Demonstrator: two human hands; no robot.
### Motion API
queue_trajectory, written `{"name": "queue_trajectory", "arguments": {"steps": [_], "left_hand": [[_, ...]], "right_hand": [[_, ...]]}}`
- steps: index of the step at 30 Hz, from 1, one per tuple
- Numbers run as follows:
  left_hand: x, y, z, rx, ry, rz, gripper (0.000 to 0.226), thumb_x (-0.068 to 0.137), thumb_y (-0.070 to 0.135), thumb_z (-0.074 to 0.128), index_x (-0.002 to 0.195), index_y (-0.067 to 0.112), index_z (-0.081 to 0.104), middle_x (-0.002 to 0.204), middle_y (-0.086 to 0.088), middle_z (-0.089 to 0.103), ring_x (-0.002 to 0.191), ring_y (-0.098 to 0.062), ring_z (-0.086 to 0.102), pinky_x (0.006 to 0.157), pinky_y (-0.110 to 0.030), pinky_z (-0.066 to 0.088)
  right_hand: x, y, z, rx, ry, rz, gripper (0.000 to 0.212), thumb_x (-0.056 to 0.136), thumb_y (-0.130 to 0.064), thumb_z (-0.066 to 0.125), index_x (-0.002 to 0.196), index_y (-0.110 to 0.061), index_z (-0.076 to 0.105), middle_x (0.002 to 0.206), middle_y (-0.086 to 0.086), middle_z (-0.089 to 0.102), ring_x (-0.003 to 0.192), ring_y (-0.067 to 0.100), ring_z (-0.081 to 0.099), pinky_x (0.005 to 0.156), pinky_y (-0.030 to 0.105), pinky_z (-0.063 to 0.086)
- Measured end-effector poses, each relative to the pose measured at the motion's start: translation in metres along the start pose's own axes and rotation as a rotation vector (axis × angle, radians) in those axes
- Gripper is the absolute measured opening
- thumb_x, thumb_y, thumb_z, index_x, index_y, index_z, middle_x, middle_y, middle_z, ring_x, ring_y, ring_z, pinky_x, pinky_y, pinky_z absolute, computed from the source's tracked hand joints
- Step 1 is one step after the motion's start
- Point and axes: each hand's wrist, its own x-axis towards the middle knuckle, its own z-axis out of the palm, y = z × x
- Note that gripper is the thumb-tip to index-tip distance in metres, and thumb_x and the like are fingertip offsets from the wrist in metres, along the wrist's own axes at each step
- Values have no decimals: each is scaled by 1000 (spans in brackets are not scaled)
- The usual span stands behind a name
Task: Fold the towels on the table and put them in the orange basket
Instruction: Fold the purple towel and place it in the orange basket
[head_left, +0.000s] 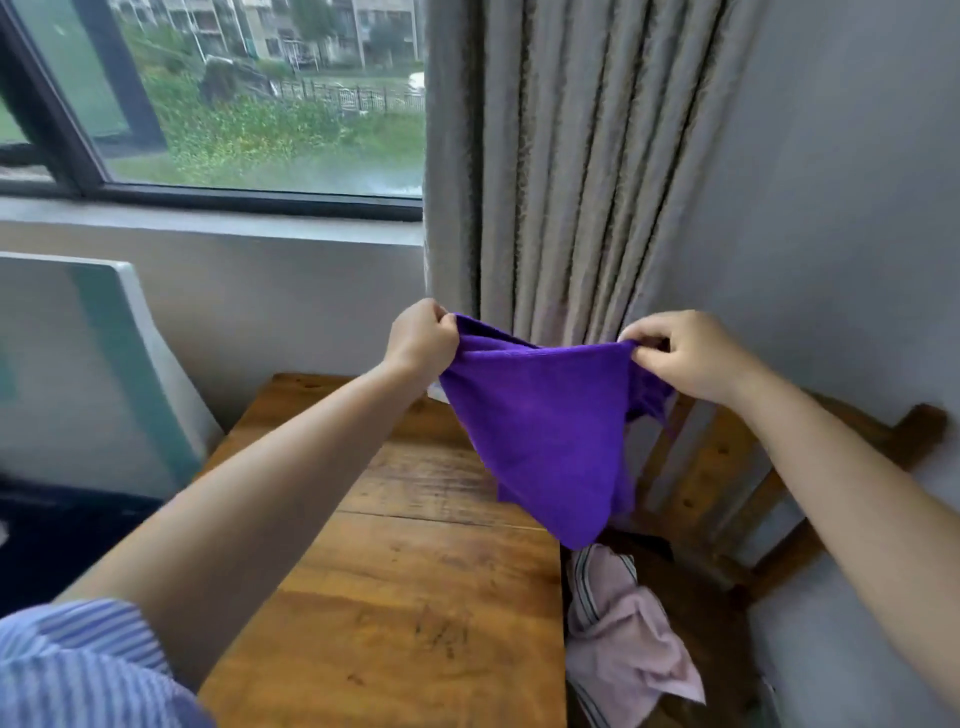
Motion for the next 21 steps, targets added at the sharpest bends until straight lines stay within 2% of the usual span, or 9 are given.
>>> {"name": "queue_trajectory", "arguments": {"steps": [2,6,9,11,14,16,18,19,21], "left_hand": [[-17,-25,-25,71,-16,-11,28,95,14,40,104,-4,60,113,-20,62,107,-30,54,83,-31,38],[-48,-69,-54,162,-89,-49,31,97,15,38,105,-4,61,113,-22,62,109,-34,54,88,-33,40],[-64,-100,-62,214,-134,-89,31,97,15,37,110,-2,60,117,-20,61,113,-33,53,90,-32,40],[-68,-121,-66,209,-144,-122,32,98,15,36,112,-1,59,120,-19,60,116,-32,51,91,-32,39],[-68,-149,-74,166,-126,-161,31,98,15,35,110,-1,58,119,-18,60,114,-31,51,89,-31,39],[-61,-167,-81,125,-97,-168,30,98,14,35,107,-2,59,116,-18,61,110,-31,52,86,-31,39],[-56,-185,-88,92,-52,-177,30,97,12,35,106,-3,59,114,-19,61,108,-32,53,84,-31,39],[-50,-196,-93,87,-33,-188,29,97,12,35,105,-3,59,113,-19,61,107,-32,53,83,-31,39],[-41,-219,-101,73,9,-217,29,97,12,35,104,-3,59,110,-20,61,104,-32,54,79,-29,37]], "right_hand": [[-13,-29,14,-3,-122,-4,16,82,2,57,92,1,70,89,16,70,78,15,56,59,1,34],[-32,-71,56,-75,-356,37,21,85,-4,55,101,-5,69,100,13,69,95,22,61,74,18,37],[-41,-92,86,-140,-510,50,24,86,-5,53,105,-7,68,106,12,68,99,21,60,72,16,33],[-39,-104,101,-174,-583,42,24,86,-6,52,103,-9,68,104,11,68,92,17,57,70,16,33],[-25,-124,115,-184,-584,10,22,82,-6,54,98,-8,70,89,7,65,85,13,53,68,17,33],[-13,-139,127,-144,-528,-24,20,80,-6,56,93,-7,71,72,-3,56,82,15,52,64,17,30],[-3,-156,142,-62,-462,-94,19,79,-4,57,91,-6,71,64,-11,49,78,14,49,63,16,30],[3,-165,156,-2,-413,-120,19,79,-4,57,91,-5,72,66,-9,51,78,15,49,65,17,30],[9,-179,186,110,-324,-161,19,80,-3,58,93,-3,72,78,8,62,81,21,52,68,20,32]]}}
